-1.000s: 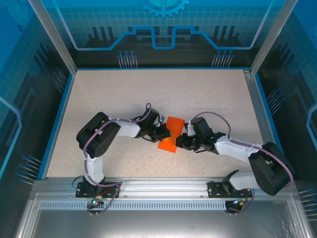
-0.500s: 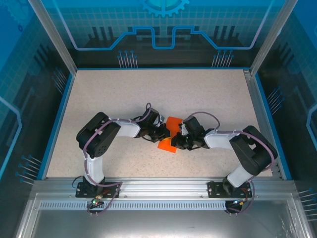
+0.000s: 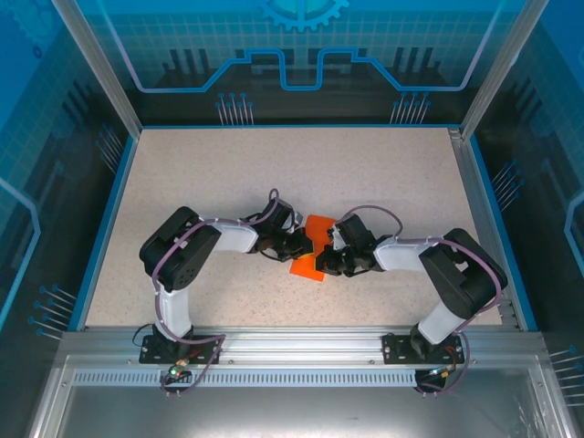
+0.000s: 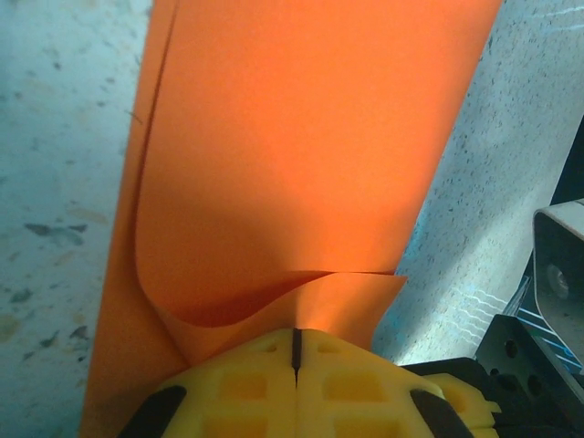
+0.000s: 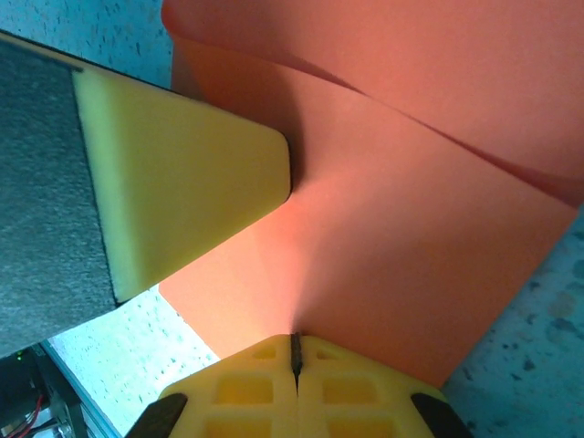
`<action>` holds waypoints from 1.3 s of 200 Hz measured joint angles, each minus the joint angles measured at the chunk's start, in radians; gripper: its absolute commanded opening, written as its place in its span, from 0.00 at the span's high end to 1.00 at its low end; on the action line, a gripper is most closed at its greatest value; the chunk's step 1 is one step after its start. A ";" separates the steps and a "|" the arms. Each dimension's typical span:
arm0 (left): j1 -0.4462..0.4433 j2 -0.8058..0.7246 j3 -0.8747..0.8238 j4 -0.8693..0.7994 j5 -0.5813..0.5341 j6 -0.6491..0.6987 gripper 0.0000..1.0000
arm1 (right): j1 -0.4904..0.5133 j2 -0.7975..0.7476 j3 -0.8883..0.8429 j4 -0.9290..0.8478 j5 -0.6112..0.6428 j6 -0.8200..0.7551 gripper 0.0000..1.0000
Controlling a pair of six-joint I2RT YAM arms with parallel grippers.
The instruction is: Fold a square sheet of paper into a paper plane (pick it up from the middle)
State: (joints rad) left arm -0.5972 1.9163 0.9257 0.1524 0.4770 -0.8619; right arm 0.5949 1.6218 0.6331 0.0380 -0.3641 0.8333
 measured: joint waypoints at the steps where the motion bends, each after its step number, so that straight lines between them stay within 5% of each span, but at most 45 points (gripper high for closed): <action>1: 0.000 0.000 0.000 0.000 0.000 0.000 0.98 | 0.000 0.000 0.000 -0.001 0.000 -0.001 0.97; 260: 0.162 -0.039 0.074 -0.145 -0.011 0.103 0.93 | 0.000 0.009 0.049 -0.090 0.012 -0.057 0.94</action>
State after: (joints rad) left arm -0.4355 1.8771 1.0000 0.0078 0.4664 -0.7593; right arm 0.5949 1.6306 0.6819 -0.0525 -0.3519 0.7761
